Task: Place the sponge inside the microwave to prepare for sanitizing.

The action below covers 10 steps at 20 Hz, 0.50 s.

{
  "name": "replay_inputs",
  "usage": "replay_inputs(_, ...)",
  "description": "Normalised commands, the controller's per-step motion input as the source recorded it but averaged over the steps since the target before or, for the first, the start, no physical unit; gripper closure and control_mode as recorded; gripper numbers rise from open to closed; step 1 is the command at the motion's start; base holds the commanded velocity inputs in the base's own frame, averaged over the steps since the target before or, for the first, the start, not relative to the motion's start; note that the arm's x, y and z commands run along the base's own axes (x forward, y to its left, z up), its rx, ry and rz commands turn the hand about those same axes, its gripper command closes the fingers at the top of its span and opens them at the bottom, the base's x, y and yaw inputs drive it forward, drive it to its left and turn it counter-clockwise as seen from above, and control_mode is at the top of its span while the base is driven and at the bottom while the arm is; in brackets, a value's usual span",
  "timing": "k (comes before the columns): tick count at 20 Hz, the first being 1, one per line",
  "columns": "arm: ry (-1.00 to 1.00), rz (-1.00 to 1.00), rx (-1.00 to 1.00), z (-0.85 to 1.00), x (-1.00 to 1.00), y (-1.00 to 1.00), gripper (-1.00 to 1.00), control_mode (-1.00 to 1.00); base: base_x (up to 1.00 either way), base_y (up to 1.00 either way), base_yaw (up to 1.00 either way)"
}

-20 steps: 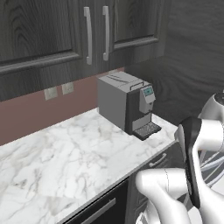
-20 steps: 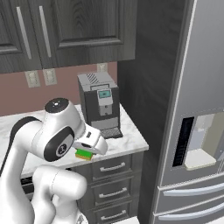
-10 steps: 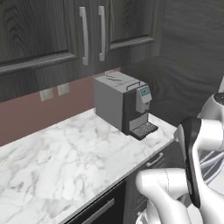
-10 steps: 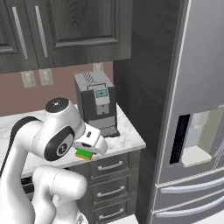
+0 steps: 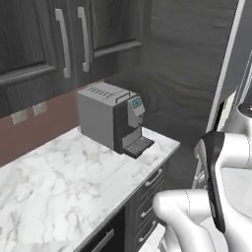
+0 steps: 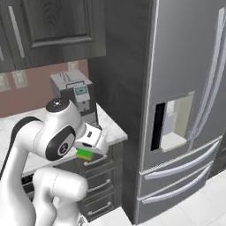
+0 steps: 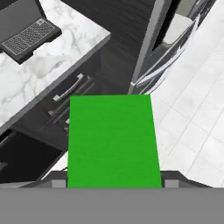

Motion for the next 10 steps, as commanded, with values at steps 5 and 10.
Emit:
replay_inputs(5, 0.00, 0.00, 0.00, 0.00, 0.00, 0.00, 1.00, 1.00, -0.01, -0.57, -0.45)
replay_inputs(10, 0.00, 0.00, 0.00, 0.00, 0.00, 0.00, 1.00, 1.00, 0.00, -0.58, -0.49)
